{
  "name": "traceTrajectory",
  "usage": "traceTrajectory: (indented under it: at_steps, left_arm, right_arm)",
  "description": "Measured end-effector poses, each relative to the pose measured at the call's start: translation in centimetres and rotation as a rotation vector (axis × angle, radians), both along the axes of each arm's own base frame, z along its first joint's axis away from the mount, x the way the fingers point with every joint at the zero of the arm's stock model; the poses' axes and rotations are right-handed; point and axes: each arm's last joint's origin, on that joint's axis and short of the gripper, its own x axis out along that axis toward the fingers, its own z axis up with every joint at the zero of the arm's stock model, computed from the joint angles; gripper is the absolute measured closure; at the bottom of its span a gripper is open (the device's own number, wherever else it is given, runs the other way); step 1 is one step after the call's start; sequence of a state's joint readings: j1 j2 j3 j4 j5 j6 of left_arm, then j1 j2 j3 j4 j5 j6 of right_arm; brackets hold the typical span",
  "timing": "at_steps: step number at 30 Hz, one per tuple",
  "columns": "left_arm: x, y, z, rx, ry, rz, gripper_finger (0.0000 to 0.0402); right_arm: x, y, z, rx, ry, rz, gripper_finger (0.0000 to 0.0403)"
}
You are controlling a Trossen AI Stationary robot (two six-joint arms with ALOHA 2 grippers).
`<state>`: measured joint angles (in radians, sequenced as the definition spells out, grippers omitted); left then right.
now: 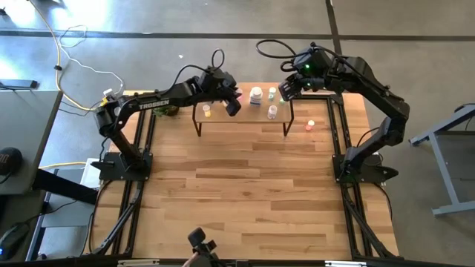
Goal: Pick and place medicine bottles onto shelf by color
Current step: Put the bottom pink pill bottle on the shelf
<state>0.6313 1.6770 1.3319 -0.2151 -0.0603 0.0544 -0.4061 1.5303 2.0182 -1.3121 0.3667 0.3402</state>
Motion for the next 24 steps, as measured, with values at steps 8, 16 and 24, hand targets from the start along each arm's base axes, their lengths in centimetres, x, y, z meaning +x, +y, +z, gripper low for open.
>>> traceTrajectory:
  at_steps: [8,16,24]
  left_arm:
    - [-0.04,0.03,-0.13,-0.008,0.006,-0.005,0.0298]
    - [0.07,-0.30,-0.30,-0.063,-0.009,-0.057,0.0298]
    - [0.28,-0.23,-0.69,-0.059,0.006,-0.072,0.0298]
  right_arm:
    - [0.00,0.00,0.00,0.001,-0.001,-0.001,0.0261]
    - [0.00,0.00,0.00,0.000,0.000,0.000,0.0261]
    - [0.01,-0.01,-0.01,0.000,0.001,0.000,0.0261]
